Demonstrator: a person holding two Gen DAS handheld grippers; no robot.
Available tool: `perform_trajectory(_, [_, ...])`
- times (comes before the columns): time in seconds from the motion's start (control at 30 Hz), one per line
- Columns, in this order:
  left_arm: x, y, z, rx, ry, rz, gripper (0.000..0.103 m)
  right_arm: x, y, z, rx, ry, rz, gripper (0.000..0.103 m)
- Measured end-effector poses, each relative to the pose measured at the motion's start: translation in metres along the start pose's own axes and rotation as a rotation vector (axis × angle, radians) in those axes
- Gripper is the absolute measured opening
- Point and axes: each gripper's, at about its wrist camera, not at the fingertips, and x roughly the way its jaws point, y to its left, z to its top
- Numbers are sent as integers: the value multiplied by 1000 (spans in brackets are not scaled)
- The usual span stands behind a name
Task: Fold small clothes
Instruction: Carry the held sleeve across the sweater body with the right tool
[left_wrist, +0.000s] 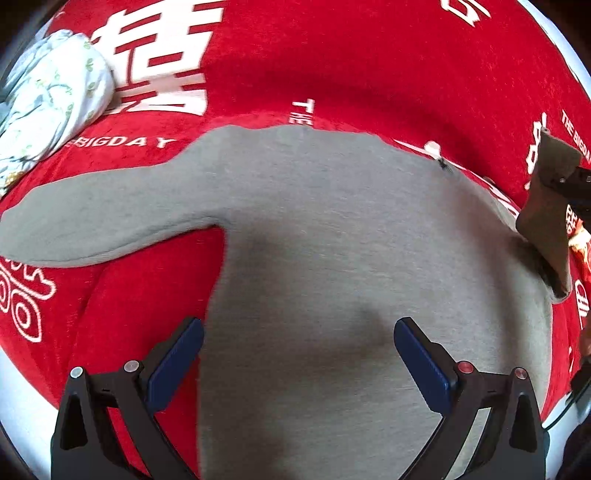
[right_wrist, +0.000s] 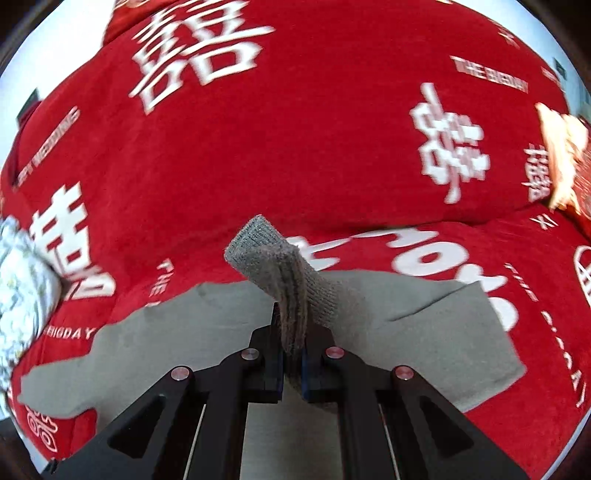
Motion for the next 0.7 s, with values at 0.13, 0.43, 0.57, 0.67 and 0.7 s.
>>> perform_trajectory(0.13, [-3,16,1,-36,-1,4,103,9,36,-7,-51,24,41,7])
perform_trajectory(0.43, [-12,39,-2,-80,-11,-3,103,20,123,-36,-214,75,160,7])
perform_trajectory(0.57, [-21,52,-7,-108,-22,-12,103,20,147,-56,-281,104,220,7])
perform_trajectory(0.67, [-24,61,-9,-132,-26,-12,103,24,158,-72,-318,138,238,7])
perform_trajectory(0.7, [-25,63,-9,-136,-27,-12,103,27,160,-77,-330,149,238,7])
